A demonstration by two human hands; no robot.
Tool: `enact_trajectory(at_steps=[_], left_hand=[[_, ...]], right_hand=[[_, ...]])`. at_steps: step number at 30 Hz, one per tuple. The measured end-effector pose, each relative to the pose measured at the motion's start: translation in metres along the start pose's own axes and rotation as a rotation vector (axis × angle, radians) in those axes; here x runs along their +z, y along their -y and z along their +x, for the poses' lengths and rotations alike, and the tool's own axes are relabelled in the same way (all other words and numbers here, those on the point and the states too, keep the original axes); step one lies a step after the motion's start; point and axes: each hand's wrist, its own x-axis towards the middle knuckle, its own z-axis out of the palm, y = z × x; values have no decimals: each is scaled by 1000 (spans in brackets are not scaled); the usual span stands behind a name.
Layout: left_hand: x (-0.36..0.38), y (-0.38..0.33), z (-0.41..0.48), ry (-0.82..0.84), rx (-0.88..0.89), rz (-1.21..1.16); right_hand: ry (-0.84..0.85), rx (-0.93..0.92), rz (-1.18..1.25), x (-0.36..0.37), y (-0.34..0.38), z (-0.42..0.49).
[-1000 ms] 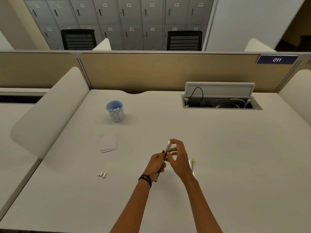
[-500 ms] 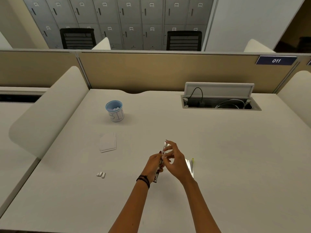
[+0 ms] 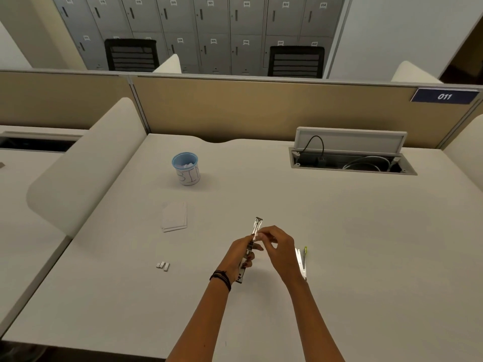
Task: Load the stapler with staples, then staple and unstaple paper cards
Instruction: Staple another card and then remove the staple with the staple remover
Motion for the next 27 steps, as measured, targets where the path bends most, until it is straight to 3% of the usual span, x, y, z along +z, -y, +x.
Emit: enact_trajectory(at_steps=[7,21,27], left_hand=[[-27,4,0,-62,8,-151],[-133,6,-26,-342,87,-413],[-182,15,-53,-345,148,-442]], right_hand=[[33,50,32,17,-5,1],[415,96,78,128,6,-20],[540,86,105,182,16,-32]])
